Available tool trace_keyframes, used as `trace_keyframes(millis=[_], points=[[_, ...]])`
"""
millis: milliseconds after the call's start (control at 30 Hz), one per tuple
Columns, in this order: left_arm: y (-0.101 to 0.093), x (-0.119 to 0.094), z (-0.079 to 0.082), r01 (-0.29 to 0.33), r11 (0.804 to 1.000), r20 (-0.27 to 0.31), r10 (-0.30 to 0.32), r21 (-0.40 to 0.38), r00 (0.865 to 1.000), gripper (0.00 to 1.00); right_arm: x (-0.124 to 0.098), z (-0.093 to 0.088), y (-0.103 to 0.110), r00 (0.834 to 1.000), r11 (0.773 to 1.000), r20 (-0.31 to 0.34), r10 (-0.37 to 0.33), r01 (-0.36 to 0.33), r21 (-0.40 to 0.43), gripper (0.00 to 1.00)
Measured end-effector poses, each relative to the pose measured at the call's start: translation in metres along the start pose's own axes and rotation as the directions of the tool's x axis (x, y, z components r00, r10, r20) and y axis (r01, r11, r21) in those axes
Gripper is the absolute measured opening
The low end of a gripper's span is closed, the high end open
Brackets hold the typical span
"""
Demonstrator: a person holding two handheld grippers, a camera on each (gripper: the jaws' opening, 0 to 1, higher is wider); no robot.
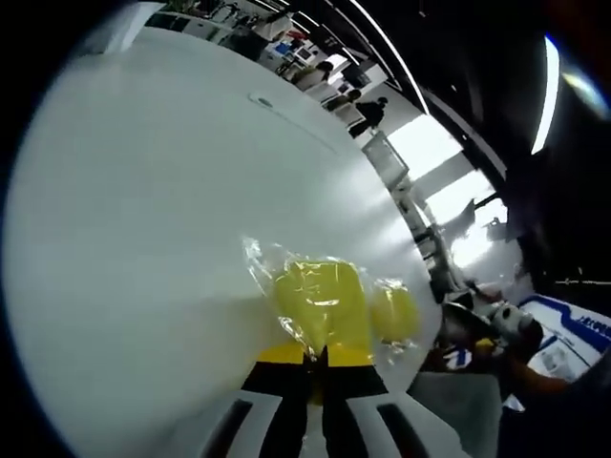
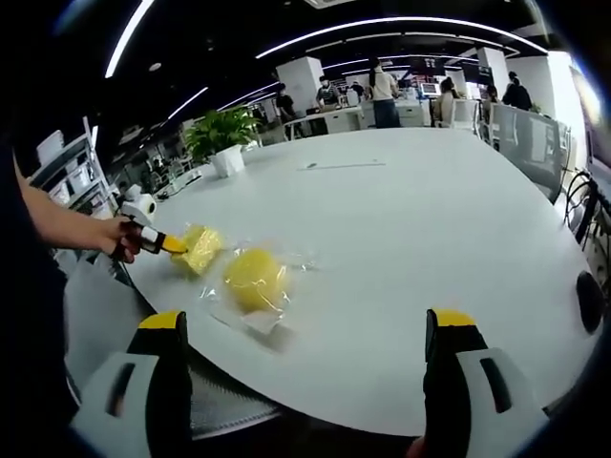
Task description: Compare the silicone blocks by pressing each to a similar depth, holding the contact briefly, and releasing to observe deformation and rebound differences across the visible hardness samples.
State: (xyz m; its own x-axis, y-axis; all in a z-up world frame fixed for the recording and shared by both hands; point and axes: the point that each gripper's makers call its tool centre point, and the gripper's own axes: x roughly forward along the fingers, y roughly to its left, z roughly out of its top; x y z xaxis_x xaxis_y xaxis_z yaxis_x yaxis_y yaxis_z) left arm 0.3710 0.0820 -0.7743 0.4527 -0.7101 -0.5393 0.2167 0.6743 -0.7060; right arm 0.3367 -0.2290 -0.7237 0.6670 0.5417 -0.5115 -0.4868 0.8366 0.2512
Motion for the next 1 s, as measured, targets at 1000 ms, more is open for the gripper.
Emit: trace_keyframes(millis=[1000], points=[[-0.054, -0.071, 0.081, -0.023, 0.955, 0.383, -0.096, 0.294, 0.919, 0.02, -0.005, 0.033, 0.009, 0.998, 0.997, 0.049, 0.028, -0.024, -0.077, 0.97]])
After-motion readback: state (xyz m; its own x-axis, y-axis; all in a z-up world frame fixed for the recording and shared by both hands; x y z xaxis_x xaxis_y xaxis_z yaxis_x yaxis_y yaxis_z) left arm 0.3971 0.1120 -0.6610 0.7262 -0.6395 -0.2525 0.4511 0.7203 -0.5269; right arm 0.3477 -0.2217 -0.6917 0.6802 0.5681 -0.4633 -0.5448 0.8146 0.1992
